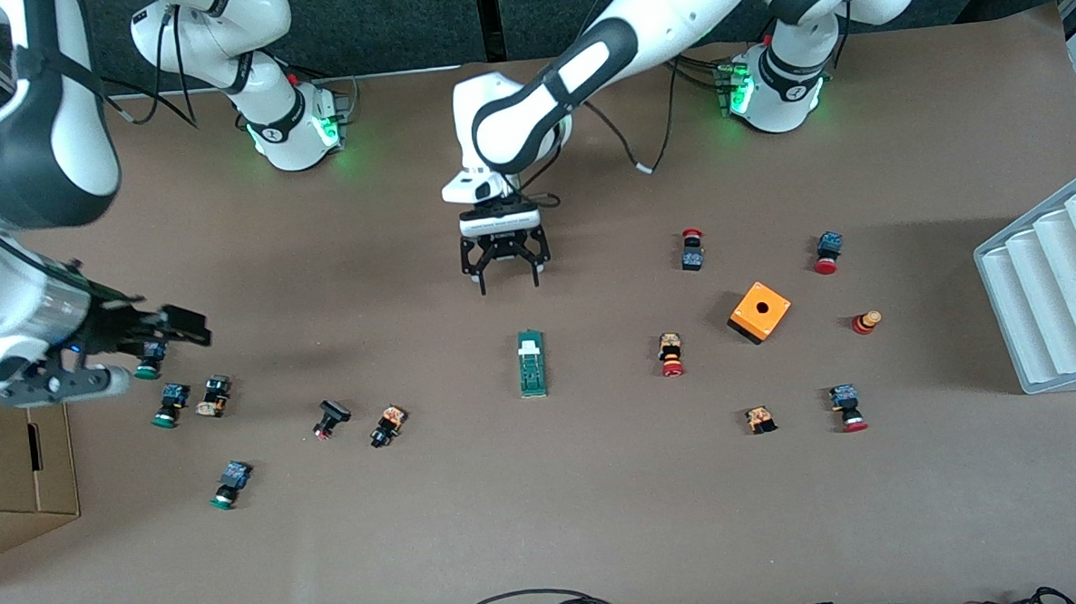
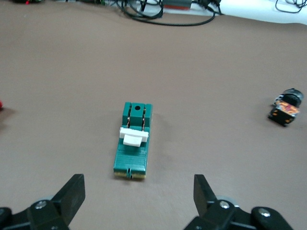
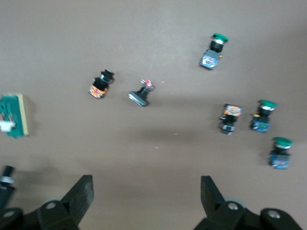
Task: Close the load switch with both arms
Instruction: 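Lower the left gripper onto the switch while the right gripper reaches it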
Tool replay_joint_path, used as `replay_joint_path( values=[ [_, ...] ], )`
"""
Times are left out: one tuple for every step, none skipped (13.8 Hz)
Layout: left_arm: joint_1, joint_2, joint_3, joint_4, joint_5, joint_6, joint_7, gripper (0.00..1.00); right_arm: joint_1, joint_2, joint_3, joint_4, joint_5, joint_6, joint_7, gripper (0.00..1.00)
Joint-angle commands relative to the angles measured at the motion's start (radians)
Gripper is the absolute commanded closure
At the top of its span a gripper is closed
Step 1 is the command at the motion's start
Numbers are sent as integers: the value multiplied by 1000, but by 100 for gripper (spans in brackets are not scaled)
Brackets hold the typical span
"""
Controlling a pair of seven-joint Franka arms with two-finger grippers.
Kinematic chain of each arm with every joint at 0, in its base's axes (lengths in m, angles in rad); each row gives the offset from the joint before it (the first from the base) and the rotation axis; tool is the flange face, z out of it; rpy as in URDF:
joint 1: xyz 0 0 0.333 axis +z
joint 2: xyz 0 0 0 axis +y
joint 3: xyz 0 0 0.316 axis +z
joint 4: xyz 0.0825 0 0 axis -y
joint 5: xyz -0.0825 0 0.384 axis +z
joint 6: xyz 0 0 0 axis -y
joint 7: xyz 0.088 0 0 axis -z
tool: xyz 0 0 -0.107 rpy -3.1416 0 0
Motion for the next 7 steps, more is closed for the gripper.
replay_joint_path(
  values=[
    [-37, 72, 9, 10, 152, -92, -142, 0, 64, 73, -3, 80, 23, -10, 175, 0],
    [-51, 103, 12, 15, 199, -142, -193, 0, 87, 85, -3, 80, 23, 5, 239, 0],
    [-51, 134, 12, 18, 253, -173, -228, 0, 117, 92, -3, 80, 25, 37, 302, 0],
    [-51, 158, 12, 18, 310, -192, -241, 0, 135, 105, -3, 80, 26, 58, 365, 0],
    [-49, 174, 12, 21, 348, -202, -241, 0, 153, 125, -3, 80, 46, 81, 428, 0],
    [-49, 188, 13, 26, 368, -206, -242, 0, 176, 144, -3, 80, 67, 115, 491, 0],
    [-49, 206, 13, 27, 394, -207, -243, 0, 187, 162, -3, 80, 86, 150, 554, 0]
  ],
)
